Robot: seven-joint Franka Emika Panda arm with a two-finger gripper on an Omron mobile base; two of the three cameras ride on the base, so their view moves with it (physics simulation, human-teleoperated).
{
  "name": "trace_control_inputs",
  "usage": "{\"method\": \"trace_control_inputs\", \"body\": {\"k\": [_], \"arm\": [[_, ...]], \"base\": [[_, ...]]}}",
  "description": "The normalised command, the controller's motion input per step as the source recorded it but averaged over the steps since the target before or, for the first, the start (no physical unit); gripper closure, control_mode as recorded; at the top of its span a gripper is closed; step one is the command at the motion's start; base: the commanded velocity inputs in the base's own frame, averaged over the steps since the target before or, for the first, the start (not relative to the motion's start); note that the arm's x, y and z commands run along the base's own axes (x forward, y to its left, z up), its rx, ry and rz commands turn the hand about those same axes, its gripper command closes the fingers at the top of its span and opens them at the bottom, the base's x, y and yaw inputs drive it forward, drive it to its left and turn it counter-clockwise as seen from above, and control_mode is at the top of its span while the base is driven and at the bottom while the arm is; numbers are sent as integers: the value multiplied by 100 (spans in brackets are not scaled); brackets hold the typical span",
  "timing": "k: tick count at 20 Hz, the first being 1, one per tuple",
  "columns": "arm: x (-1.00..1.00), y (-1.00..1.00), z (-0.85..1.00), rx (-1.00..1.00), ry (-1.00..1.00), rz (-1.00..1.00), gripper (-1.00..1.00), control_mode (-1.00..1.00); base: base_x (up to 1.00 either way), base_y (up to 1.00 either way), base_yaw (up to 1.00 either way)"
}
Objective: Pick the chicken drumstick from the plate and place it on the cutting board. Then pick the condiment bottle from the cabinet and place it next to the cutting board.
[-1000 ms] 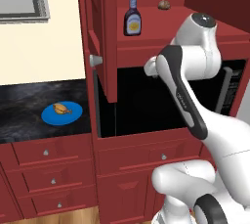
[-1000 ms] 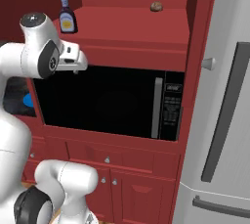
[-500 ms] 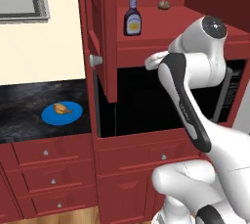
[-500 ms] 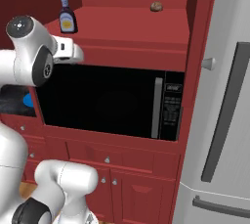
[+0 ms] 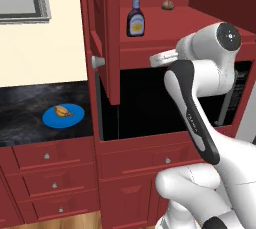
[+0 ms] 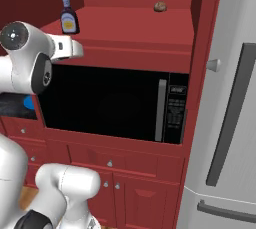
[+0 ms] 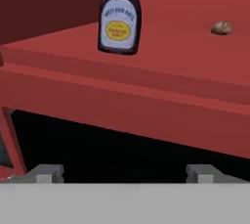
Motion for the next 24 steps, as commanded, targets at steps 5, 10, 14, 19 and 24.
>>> {"method": "trace_control_inputs", "body": {"k": [5, 10, 14, 19, 24], "arm": [[-10, 0, 10, 0, -9, 16, -100, -100], [-5, 1, 12, 0, -6, 22, -100, -100], [-1, 7, 10, 0, -8, 26, -100, -100], [-4, 14, 2, 0, -9, 27, -100, -100], [-6, 19, 0, 0, -10, 26, -100, -100]], "base": [[0, 0, 0], [0, 0, 0], [0, 0, 0], [0, 0, 0], [0, 0, 0]]}}
